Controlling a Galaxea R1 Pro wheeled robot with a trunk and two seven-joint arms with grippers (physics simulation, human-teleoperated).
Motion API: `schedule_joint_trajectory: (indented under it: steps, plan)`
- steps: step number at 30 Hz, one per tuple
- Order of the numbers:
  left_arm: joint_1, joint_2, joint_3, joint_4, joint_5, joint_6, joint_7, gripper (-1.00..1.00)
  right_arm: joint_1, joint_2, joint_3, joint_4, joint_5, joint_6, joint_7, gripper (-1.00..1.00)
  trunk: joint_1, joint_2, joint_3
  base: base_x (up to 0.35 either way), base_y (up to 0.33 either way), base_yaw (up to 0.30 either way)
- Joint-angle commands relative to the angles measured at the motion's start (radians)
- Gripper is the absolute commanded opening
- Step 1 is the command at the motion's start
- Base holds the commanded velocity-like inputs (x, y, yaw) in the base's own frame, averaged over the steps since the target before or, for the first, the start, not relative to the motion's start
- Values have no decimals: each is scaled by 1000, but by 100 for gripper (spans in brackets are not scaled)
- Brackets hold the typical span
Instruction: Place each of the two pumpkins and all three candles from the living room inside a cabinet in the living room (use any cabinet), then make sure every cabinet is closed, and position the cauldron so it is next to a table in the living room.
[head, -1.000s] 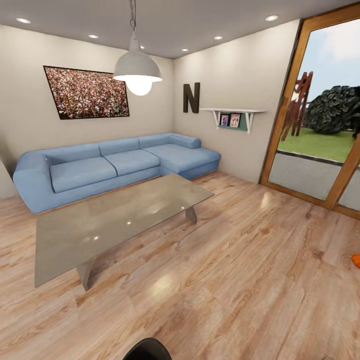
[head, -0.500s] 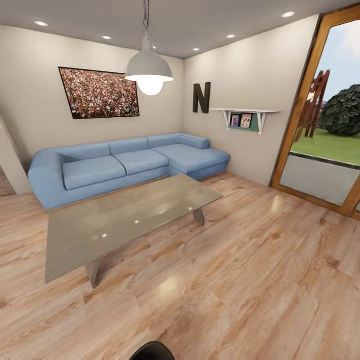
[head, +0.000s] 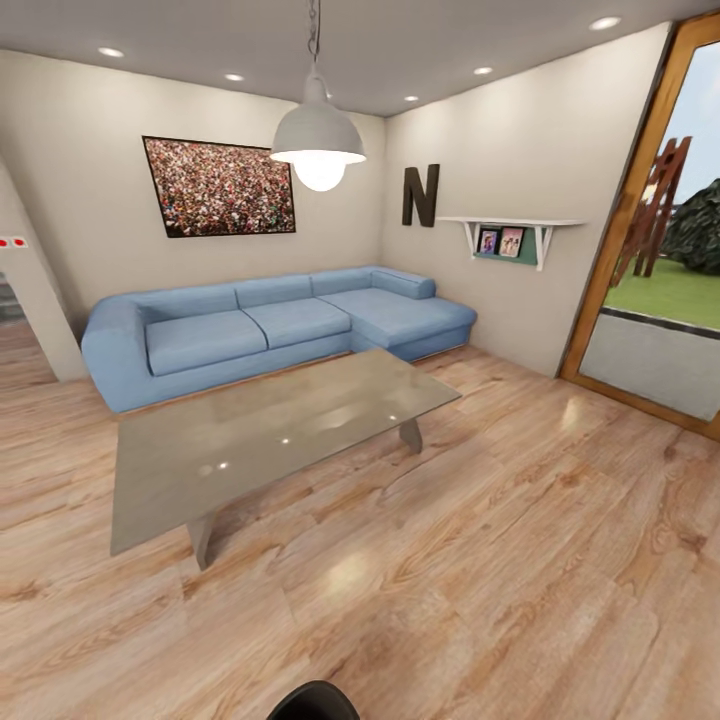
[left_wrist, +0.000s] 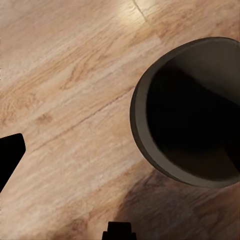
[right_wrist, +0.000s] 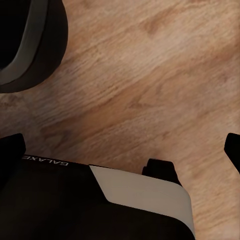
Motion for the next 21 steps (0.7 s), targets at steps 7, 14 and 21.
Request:
schedule_joint_trajectory:
  steps: [7,14,21]
  plan:
    - [0,1,0,1,3,-3,1,100,0,0,3,-2,-8,5,-2,100,0,-1,-1,-9,0,5]
    - [-1,1,0,1,3,-3,1,100,0,1,3,-2,-8,5,-2,100,0,-1,-1,0,0,0]
    - [-1,1,0,1,3,-3,1,100,0,0,3,-2,-9,5,-2,100,0,-1,-1,0,0,26]
